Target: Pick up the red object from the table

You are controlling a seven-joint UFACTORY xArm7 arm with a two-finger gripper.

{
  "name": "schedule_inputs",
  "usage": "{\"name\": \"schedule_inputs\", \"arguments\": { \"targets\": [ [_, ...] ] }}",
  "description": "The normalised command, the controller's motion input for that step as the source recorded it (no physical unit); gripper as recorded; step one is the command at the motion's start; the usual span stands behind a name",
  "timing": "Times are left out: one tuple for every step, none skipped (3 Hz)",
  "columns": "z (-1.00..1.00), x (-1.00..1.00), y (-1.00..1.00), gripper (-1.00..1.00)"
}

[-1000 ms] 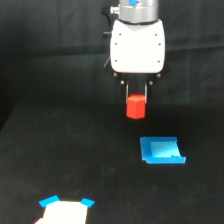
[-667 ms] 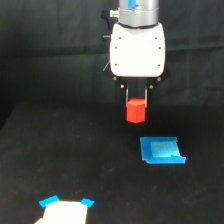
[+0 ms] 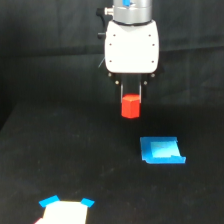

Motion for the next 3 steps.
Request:
{"name": "schedule_inputs", "arguments": {
  "targets": [
    [-0.15,-0.41,0.38,-0.64],
    [-1.00,-0.18,-0.06,-1.00],
    [-0.50,-0.26,0.05,-1.00]
  ]
}}
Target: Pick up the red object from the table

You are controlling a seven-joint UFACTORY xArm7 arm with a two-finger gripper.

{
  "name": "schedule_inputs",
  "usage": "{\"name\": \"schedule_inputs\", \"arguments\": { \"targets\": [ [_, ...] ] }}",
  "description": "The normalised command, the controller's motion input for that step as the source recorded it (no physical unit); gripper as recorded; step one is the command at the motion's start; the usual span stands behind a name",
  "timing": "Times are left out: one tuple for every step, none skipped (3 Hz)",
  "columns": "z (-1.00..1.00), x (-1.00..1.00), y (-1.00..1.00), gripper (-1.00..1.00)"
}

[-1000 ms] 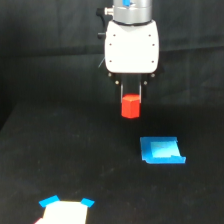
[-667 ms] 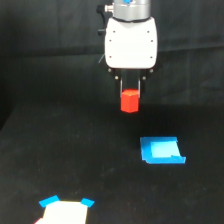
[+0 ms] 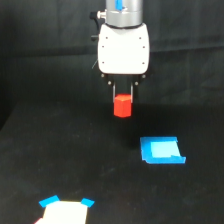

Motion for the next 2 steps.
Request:
{"name": "schedule_inputs", "arguments": {
  "targets": [
    [0.03,0.00,0.71,-1.00],
    [0.86,0.06,0.17,-1.00]
  ]
}}
